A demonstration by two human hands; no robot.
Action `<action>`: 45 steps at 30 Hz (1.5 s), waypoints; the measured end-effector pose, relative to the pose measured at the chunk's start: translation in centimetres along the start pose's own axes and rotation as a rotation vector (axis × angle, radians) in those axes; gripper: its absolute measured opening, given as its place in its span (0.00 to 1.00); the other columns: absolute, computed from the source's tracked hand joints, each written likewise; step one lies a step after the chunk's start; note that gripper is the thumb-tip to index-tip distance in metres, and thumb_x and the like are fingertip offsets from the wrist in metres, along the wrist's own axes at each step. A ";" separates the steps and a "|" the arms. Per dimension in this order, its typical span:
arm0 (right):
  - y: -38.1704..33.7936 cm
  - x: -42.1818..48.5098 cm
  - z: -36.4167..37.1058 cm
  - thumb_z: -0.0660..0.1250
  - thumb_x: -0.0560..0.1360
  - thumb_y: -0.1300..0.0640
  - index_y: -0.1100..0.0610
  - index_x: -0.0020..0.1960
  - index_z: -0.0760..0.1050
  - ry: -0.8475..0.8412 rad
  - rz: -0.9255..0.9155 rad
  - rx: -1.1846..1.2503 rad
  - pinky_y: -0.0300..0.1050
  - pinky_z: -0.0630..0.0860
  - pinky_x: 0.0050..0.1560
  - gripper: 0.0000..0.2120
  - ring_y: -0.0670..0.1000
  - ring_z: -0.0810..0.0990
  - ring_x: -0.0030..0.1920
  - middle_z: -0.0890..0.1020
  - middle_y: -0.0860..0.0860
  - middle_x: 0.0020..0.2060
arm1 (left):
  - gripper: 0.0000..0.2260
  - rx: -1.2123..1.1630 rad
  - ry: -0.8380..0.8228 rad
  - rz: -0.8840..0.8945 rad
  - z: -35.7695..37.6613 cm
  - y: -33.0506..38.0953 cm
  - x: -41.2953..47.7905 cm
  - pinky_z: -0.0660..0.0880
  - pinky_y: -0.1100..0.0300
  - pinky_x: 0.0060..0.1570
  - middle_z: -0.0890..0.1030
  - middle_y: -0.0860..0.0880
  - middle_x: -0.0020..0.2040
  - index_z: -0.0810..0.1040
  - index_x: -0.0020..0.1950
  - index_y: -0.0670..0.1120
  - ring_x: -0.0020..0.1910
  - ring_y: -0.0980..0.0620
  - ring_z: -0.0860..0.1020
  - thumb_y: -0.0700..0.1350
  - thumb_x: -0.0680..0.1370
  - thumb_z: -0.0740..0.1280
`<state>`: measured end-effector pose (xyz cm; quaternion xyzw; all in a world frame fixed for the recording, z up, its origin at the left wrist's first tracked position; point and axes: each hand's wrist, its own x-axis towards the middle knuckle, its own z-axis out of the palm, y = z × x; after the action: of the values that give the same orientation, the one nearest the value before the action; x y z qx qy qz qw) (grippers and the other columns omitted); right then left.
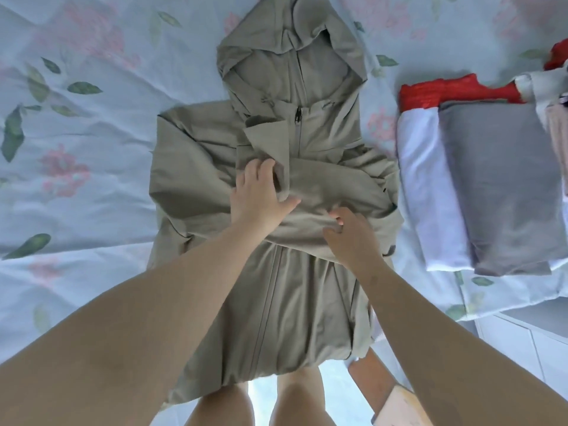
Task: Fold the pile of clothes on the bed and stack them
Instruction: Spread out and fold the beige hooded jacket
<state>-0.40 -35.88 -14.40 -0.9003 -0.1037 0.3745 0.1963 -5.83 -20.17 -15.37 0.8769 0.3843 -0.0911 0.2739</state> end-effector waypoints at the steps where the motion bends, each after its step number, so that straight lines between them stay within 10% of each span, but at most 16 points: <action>1: 0.3 0.0 0.2 0.61 0.75 0.58 0.54 0.66 0.71 -0.013 -0.006 -0.011 0.53 0.68 0.63 0.19 0.57 0.70 0.61 0.73 0.55 0.59 | 0.39 -0.011 -0.026 -0.059 0.2 0.7 0.5 0.62 0.50 0.67 0.60 0.46 0.73 0.57 0.75 0.46 0.71 0.43 0.60 0.59 0.71 0.70; 4: 1.2 -0.1 1.1 0.60 0.75 0.59 0.53 0.66 0.71 -0.024 -0.039 -0.082 0.51 0.67 0.63 0.19 0.55 0.69 0.62 0.72 0.53 0.61 | 0.42 -0.207 -0.032 -0.361 0.9 1.4 2.4 0.62 0.48 0.67 0.62 0.44 0.73 0.51 0.76 0.42 0.71 0.42 0.63 0.57 0.73 0.70; 9: 1.1 0.9 0.2 0.59 0.74 0.62 0.55 0.61 0.76 0.280 -0.049 0.116 0.45 0.69 0.54 0.16 0.56 0.75 0.54 0.78 0.54 0.54 | 0.18 -1.084 -0.034 -0.722 -0.8 1.1 3.7 0.73 0.61 0.38 0.75 0.45 0.55 0.68 0.64 0.41 0.43 0.49 0.74 0.39 0.76 0.68; 14: 1.6 3.6 -4.5 0.54 0.71 0.71 0.57 0.57 0.77 0.499 0.062 0.153 0.43 0.67 0.51 0.22 0.56 0.73 0.56 0.78 0.56 0.56 | 0.10 -1.795 -0.036 -0.763 -5.1 -4.0 1.6 0.76 0.57 0.46 0.82 0.47 0.40 0.77 0.48 0.45 0.44 0.48 0.79 0.40 0.78 0.56; 19: 3.5 5.8 -5.5 0.68 0.73 0.58 0.53 0.68 0.67 0.087 0.150 -0.054 0.49 0.74 0.51 0.24 0.57 0.74 0.57 0.75 0.53 0.58 | 0.13 -1.716 0.142 -0.721 -7.3 -8.0 0.0 0.78 0.56 0.44 0.84 0.50 0.52 0.77 0.61 0.50 0.51 0.50 0.82 0.47 0.79 0.59; 22: 3.3 5.8 -5.1 0.71 0.71 0.54 0.57 0.55 0.73 0.015 0.158 -0.014 0.48 0.73 0.48 0.15 0.56 0.75 0.47 0.76 0.52 0.44 | 0.15 -1.720 0.178 -0.715 -8.2 -8.3 0.0 0.78 0.54 0.46 0.83 0.49 0.56 0.76 0.63 0.50 0.53 0.50 0.81 0.52 0.80 0.60; 26: 3.6 5.6 -7.1 0.68 0.73 0.53 0.58 0.37 0.72 0.443 0.248 0.344 0.46 0.70 0.42 0.10 0.54 0.72 0.38 0.73 0.51 0.30 | 0.15 -1.726 0.277 -0.836 -9.4 -9.2 -0.1 0.78 0.53 0.47 0.83 0.49 0.55 0.76 0.63 0.51 0.52 0.49 0.81 0.55 0.79 0.60; 31: 3.9 4.5 -8.8 0.59 0.76 0.62 0.56 0.50 0.73 0.937 0.363 0.508 0.42 0.65 0.54 0.07 0.58 0.74 0.57 0.75 0.58 0.54 | 0.09 -1.664 0.352 -0.914 -10.6 -9.5 -0.3 0.79 0.56 0.37 0.83 0.52 0.50 0.79 0.55 0.52 0.48 0.51 0.82 0.53 0.78 0.64; 38: 1.3 4.2 -4.2 0.67 0.71 0.55 0.49 0.62 0.75 0.125 -0.059 -0.054 0.48 0.66 0.64 0.19 0.54 0.70 0.62 0.71 0.50 0.61 | 0.02 -1.600 0.408 -0.919 -11.0 -8.8 -0.4 0.76 0.62 0.30 0.82 0.55 0.41 0.78 0.46 0.52 0.38 0.56 0.81 0.48 0.78 0.66; 42: -0.6 3.6 -2.1 0.64 0.74 0.57 0.53 0.61 0.74 0.230 -0.019 0.140 0.40 0.66 0.54 0.15 0.53 0.73 0.58 0.72 0.51 0.59 | 0.11 -0.831 0.574 -0.675 -9.6 -8.9 -0.5 0.72 0.58 0.49 0.79 0.44 0.57 0.76 0.59 0.41 0.54 0.46 0.78 0.42 0.79 0.63; 45: -1.5 3.2 -0.7 0.63 0.75 0.58 0.55 0.63 0.73 0.187 -0.030 0.161 0.36 0.62 0.50 0.16 0.53 0.72 0.58 0.73 0.53 0.59 | 0.19 0.003 0.375 -0.009 -6.5 -8.7 -2.6 0.72 0.48 0.53 0.75 0.37 0.61 0.74 0.64 0.37 0.57 0.36 0.74 0.32 0.73 0.62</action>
<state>2.26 -33.63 -15.31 -0.9110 -0.0681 0.2928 0.2822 -14.28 -13.41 -12.56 0.8772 0.4325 0.0718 0.1957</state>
